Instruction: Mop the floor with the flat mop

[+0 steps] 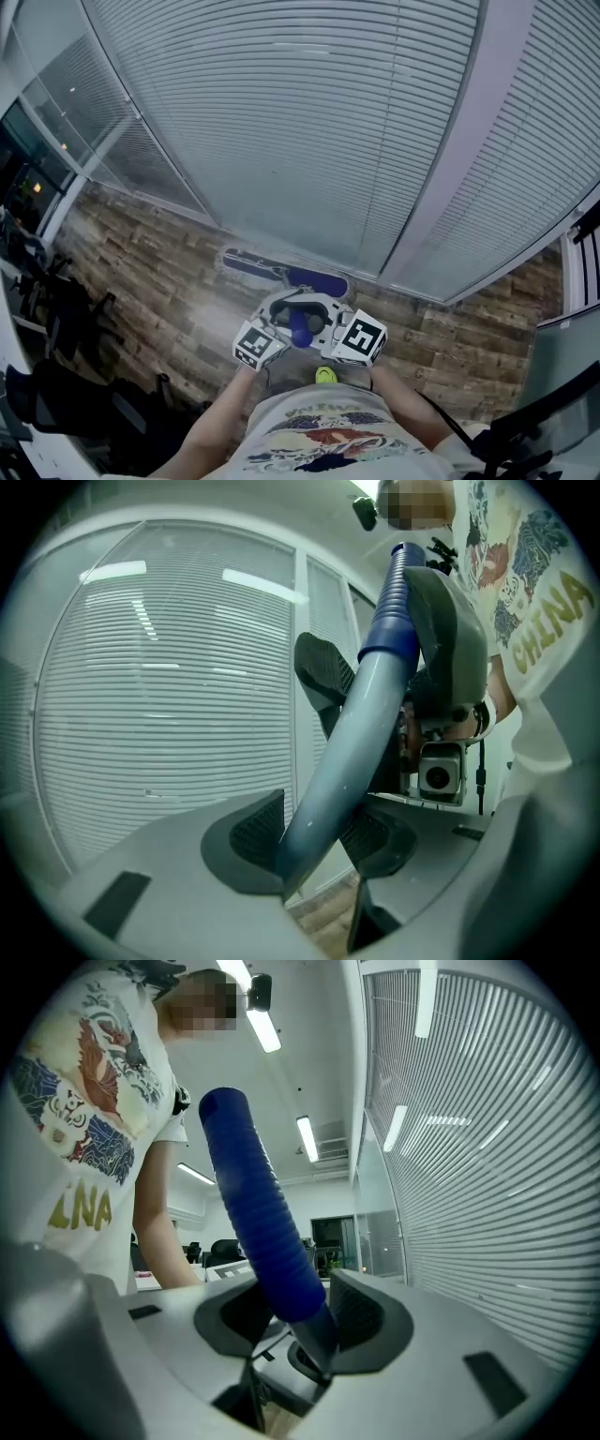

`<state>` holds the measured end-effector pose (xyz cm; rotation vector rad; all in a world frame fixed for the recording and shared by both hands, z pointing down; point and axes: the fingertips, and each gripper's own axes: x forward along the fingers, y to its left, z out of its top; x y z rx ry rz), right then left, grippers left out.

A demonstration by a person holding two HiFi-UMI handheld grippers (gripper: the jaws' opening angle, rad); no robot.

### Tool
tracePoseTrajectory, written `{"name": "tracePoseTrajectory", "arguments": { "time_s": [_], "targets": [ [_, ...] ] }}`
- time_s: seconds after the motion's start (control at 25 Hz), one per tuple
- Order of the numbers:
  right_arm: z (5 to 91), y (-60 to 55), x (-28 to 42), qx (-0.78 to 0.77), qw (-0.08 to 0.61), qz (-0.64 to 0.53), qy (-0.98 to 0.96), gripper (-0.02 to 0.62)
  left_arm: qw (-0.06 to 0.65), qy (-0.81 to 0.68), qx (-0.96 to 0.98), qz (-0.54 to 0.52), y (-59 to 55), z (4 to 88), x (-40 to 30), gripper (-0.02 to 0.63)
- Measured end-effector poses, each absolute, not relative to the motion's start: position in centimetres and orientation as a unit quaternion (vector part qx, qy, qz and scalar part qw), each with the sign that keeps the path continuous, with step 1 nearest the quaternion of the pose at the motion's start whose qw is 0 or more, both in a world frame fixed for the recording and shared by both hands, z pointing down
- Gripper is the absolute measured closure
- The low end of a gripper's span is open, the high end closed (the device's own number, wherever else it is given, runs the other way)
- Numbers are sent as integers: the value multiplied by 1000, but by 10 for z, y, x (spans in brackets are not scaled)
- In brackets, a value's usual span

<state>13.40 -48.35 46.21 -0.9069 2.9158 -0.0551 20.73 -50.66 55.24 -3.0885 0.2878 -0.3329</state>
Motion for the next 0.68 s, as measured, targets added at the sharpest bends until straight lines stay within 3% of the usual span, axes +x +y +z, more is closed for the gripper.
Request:
{"name": "tracePoseTrajectory", "arguments": {
  "time_s": [0.68],
  "targets": [
    [466,-481,143,-296,46,-21,954,417,13,86,-990,-111,-503,555,217,439]
  ]
}}
